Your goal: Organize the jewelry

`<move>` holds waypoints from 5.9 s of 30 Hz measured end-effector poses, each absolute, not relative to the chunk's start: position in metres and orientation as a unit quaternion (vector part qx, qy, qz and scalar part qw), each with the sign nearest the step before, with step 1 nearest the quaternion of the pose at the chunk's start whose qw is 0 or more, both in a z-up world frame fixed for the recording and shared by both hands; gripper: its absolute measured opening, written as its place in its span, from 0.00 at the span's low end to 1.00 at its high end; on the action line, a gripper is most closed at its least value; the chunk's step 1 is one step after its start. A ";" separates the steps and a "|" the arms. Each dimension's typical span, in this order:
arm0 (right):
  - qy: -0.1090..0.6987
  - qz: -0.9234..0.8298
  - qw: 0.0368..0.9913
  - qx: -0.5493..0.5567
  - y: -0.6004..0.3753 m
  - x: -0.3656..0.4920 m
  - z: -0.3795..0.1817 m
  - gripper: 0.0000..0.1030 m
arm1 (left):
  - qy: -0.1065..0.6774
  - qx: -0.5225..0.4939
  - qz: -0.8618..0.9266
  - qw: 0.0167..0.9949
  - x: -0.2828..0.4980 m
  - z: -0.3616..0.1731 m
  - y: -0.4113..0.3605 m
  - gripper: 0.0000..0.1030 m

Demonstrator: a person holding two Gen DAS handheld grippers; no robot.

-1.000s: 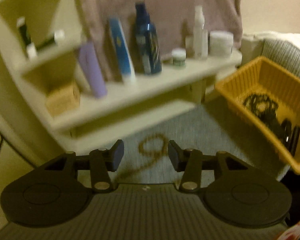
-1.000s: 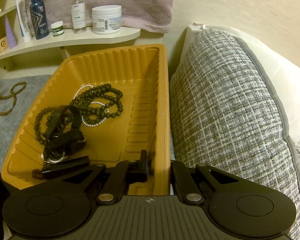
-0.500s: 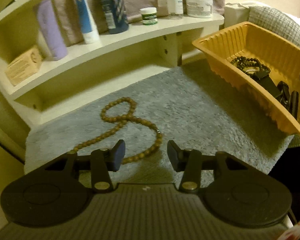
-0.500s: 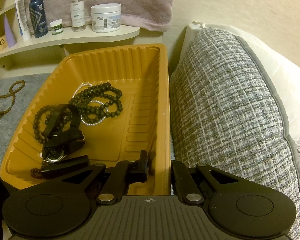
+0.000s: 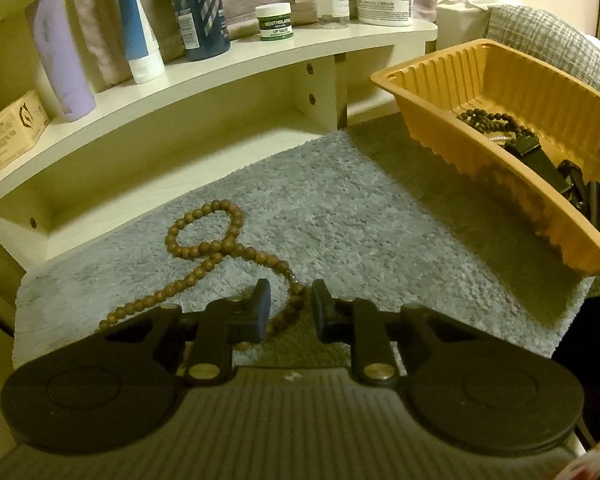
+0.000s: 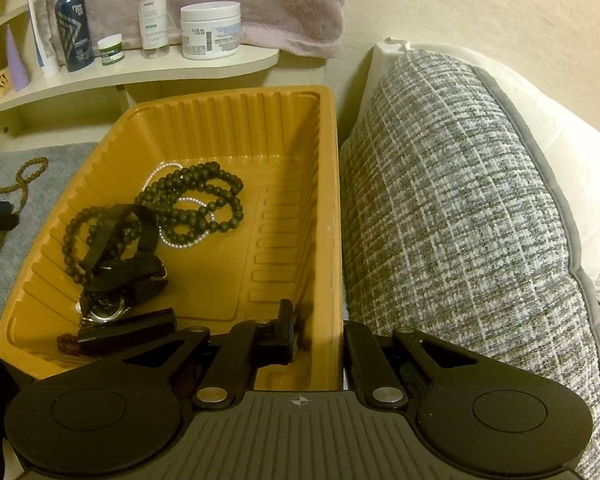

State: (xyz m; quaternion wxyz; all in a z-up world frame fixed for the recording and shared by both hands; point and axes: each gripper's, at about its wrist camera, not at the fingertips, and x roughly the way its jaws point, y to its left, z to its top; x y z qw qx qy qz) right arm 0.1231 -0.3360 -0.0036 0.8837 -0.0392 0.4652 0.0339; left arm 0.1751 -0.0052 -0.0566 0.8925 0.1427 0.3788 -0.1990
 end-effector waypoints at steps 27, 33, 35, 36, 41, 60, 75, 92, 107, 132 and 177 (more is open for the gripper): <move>0.465 0.034 0.884 -0.042 -0.337 0.124 -0.004 0.07 | 0.303 0.175 -0.194 0.917 0.165 0.049 0.029 0.05; 0.465 0.034 0.884 -0.044 -0.336 0.124 -0.003 0.07 | 0.281 0.187 -0.199 0.920 0.170 0.089 0.039 0.05; 0.464 0.034 0.884 -0.044 -0.336 0.124 -0.002 0.07 | 0.273 0.187 -0.205 0.921 0.171 0.102 0.040 0.05; 0.464 0.034 0.884 -0.044 -0.337 0.124 -0.002 0.07 | 0.267 0.186 -0.209 0.922 0.171 0.109 0.041 0.05; 0.463 0.034 0.885 -0.044 -0.337 0.124 -0.001 0.07 | 0.245 0.194 -0.227 0.922 0.172 0.139 0.037 0.05; 0.462 0.037 0.885 -0.046 -0.334 0.122 0.001 0.07 | 0.162 0.226 -0.354 0.893 0.158 0.219 -0.049 0.05; 0.461 0.037 0.885 -0.047 -0.334 0.122 0.001 0.07 | 0.176 0.241 -0.473 0.829 0.157 0.197 -0.151 0.05; 0.460 0.036 0.886 -0.043 -0.333 0.120 0.000 0.07 | 0.241 0.271 -0.468 0.806 0.188 0.120 -0.203 0.06; 0.461 0.035 0.886 -0.040 -0.335 0.119 -0.001 0.07 | 0.269 0.233 -0.429 0.830 0.200 0.101 -0.175 0.10; 0.460 0.051 0.887 0.008 -0.355 0.115 -0.011 0.07 | 0.358 0.138 -0.287 0.878 0.181 0.033 -0.104 0.24; 0.414 0.057 0.901 0.114 -0.322 0.021 0.049 0.84 | 0.386 -0.067 -0.100 0.915 0.055 0.028 -0.026 0.99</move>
